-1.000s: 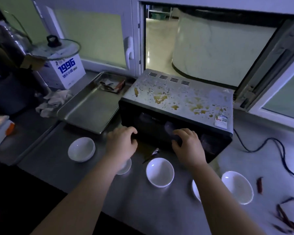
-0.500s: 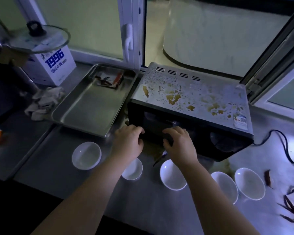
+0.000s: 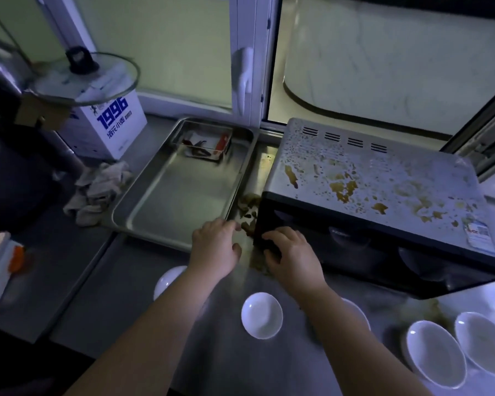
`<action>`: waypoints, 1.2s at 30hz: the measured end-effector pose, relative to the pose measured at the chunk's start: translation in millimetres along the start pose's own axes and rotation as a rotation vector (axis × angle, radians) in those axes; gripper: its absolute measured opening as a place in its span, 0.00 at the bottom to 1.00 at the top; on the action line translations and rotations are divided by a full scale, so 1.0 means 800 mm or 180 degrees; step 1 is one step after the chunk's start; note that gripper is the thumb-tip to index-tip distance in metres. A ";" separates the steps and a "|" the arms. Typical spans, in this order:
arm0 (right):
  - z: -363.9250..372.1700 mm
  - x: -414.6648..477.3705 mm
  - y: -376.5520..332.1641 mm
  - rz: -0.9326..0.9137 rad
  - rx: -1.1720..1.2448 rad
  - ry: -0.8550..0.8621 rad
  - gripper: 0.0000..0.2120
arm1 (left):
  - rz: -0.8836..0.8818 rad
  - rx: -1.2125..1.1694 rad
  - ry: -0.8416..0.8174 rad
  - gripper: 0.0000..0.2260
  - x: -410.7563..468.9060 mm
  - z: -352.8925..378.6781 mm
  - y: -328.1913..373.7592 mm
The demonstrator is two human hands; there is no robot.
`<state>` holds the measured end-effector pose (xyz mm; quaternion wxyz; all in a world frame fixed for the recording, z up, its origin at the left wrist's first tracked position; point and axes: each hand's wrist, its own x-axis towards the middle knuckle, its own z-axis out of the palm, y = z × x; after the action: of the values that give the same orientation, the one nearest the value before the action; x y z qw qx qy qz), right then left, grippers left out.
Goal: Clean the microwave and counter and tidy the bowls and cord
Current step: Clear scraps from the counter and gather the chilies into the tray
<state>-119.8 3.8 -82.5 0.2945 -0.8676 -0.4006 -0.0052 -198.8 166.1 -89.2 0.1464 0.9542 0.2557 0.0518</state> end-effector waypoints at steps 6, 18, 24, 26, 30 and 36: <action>0.063 0.043 -0.048 0.0518 -0.0227 -0.0064 0.17 | 0.0554 -0.0039 -0.0335 0.19 0.063 -0.016 -0.065; 0.147 0.056 -0.072 0.1628 -0.0680 -0.0060 0.16 | 0.1588 -0.0254 -0.0450 0.27 0.160 0.029 -0.120; 0.168 0.040 -0.057 0.2006 -0.0656 -0.0077 0.16 | 0.1969 -0.0257 -0.0967 0.40 0.188 0.089 -0.087; 0.170 0.038 -0.050 0.2047 -0.0661 -0.0113 0.17 | 0.1899 0.0022 -0.1283 0.43 0.200 0.103 -0.074; 0.174 0.038 -0.038 0.2157 -0.0673 -0.0057 0.14 | 0.1731 0.0414 -0.1280 0.48 0.221 0.121 -0.063; 0.178 0.032 -0.021 0.2235 -0.0645 -0.0086 0.11 | 0.1998 0.1024 -0.1266 0.59 0.231 0.140 -0.059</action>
<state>-146.4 103.6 -185.0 0.1855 -0.9771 -0.0796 0.0680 -42.4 269.7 -205.5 0.0189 0.9881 -0.0765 -0.1323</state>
